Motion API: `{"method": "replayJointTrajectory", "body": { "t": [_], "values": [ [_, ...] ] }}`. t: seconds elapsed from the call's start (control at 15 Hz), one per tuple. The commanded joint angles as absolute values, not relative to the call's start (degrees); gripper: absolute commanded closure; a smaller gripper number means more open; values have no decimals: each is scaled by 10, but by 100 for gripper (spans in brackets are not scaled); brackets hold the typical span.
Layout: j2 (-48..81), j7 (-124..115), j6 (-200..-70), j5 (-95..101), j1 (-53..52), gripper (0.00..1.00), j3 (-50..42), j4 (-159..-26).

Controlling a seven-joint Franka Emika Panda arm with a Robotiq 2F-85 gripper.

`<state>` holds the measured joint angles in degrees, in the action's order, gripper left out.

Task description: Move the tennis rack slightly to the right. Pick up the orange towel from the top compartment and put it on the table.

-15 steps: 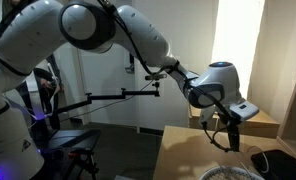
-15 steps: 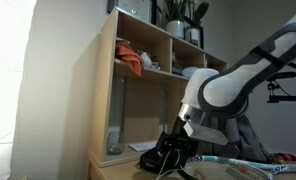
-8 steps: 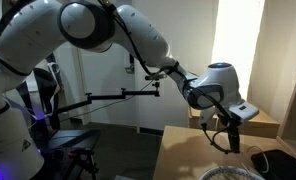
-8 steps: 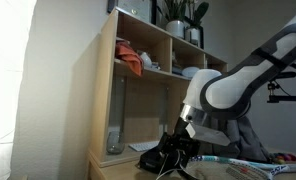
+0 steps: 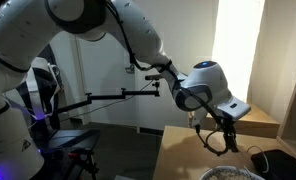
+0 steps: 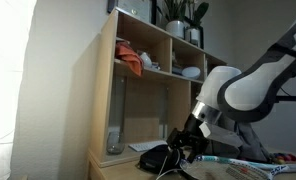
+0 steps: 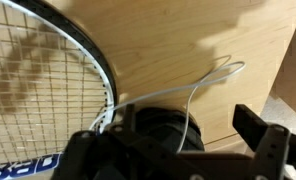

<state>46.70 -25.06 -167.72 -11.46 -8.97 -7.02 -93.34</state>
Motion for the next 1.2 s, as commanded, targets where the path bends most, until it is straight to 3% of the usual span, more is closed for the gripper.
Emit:
{"method": "replayJointTrajectory", "body": {
  "t": [0.0,0.07,0.2,0.73,0.87,1.13],
  "values": [
    [440,-250,-1695,-112,-101,6,-78,-983],
    [438,-247,-1701,-112,-102,28,-76,-990],
    [437,-247,-1710,-113,-105,33,-77,-1000],
    [439,-245,-1712,-112,-110,93,-81,-1006],
    [444,-249,-1703,-110,-115,100,-87,-995],
    [460,-253,-1675,-102,-128,100,-104,-967]
  ]
}}
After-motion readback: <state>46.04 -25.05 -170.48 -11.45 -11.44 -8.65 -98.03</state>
